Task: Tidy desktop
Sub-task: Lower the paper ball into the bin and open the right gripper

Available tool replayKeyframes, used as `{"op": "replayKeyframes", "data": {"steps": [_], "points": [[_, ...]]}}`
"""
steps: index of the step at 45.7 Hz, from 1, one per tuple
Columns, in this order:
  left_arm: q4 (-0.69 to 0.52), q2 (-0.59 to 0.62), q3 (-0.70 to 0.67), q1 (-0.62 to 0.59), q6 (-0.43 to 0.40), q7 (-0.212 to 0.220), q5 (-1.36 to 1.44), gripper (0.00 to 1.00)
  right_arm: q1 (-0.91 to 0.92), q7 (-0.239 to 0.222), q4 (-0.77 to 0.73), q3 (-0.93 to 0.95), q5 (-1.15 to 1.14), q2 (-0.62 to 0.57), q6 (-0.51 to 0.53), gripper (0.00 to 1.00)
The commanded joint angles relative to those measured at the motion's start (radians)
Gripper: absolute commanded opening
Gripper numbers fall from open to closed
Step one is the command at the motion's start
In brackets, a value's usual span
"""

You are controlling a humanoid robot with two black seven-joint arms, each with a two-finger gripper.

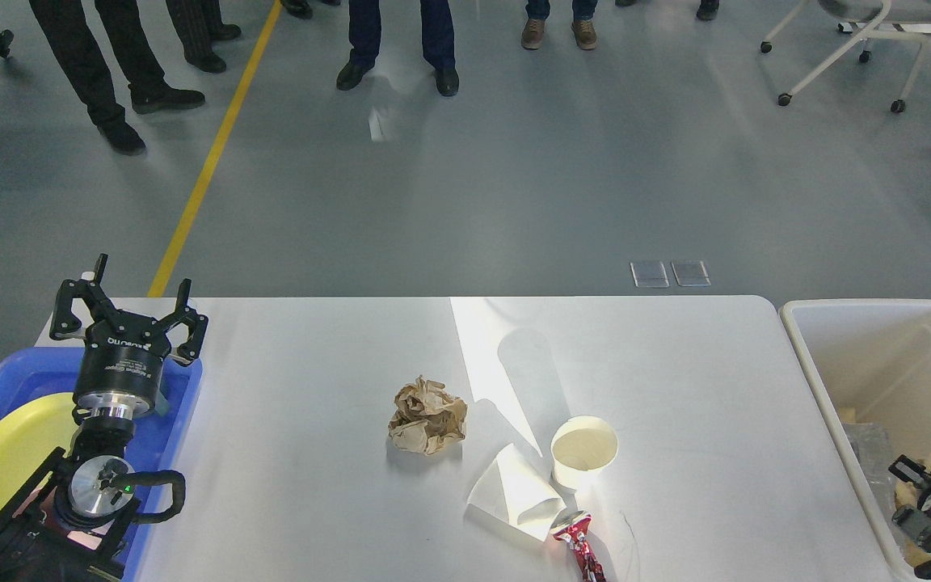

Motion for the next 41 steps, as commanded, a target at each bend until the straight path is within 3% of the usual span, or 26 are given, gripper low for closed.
{"op": "replayKeyframes", "data": {"steps": [1, 29, 41], "points": [[0.0, 0.0, 0.0, 0.001, 0.0, 0.0, 0.0, 0.96, 0.0, 0.001, 0.005, 0.003, 0.001, 0.0, -0.002, 1.0], [0.0, 0.0, 0.0, 0.001, 0.0, 0.0, 0.0, 0.96, 0.052, 0.007, 0.037, -0.003, -0.019, -0.009, 0.026, 1.0], [0.0, 0.0, 0.0, 0.001, 0.0, 0.0, 0.0, 0.96, 0.282, -0.009, 0.384, -0.033, -0.136, -0.204, 0.052, 1.0]]}}
